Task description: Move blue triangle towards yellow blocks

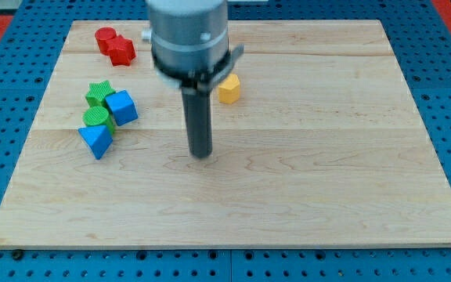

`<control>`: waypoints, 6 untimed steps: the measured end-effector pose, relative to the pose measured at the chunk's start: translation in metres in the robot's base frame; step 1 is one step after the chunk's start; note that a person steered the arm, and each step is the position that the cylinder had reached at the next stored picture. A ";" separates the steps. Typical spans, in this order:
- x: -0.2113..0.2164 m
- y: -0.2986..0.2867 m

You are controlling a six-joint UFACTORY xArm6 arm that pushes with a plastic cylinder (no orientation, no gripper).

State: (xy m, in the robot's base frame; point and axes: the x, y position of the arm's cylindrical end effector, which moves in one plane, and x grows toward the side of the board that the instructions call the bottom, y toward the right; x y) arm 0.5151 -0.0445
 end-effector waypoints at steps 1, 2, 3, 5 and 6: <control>0.035 -0.072; 0.028 -0.156; -0.012 -0.177; -0.036 -0.158; -0.046 -0.123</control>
